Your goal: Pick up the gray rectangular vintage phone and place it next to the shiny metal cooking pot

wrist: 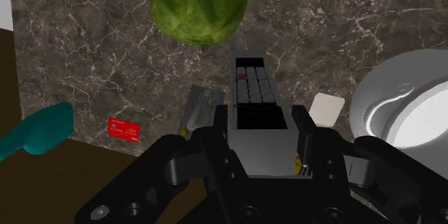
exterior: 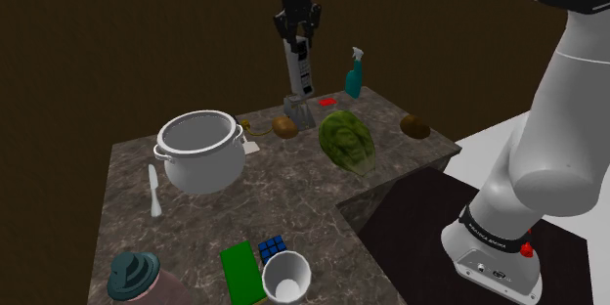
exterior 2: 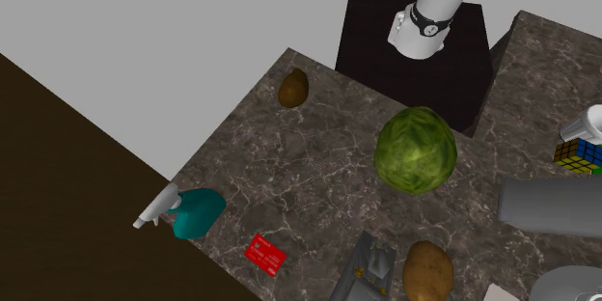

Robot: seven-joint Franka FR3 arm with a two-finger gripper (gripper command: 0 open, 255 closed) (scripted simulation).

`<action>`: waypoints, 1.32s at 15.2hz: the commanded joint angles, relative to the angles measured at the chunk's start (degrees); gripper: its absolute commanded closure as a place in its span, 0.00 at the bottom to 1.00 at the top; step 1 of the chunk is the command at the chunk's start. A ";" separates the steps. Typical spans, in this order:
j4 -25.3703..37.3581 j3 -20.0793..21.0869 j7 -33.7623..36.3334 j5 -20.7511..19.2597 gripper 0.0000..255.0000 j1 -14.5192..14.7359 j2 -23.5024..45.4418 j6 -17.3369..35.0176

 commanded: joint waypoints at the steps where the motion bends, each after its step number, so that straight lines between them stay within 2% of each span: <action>1: 1.41 1.27 2.99 0.02 1.00 1.73 0.86 -0.83; 6: 6.18 3.83 9.18 -0.14 1.00 5.61 4.32 -2.78; 20: -6.53 3.71 9.99 -0.03 1.00 5.26 2.94 8.53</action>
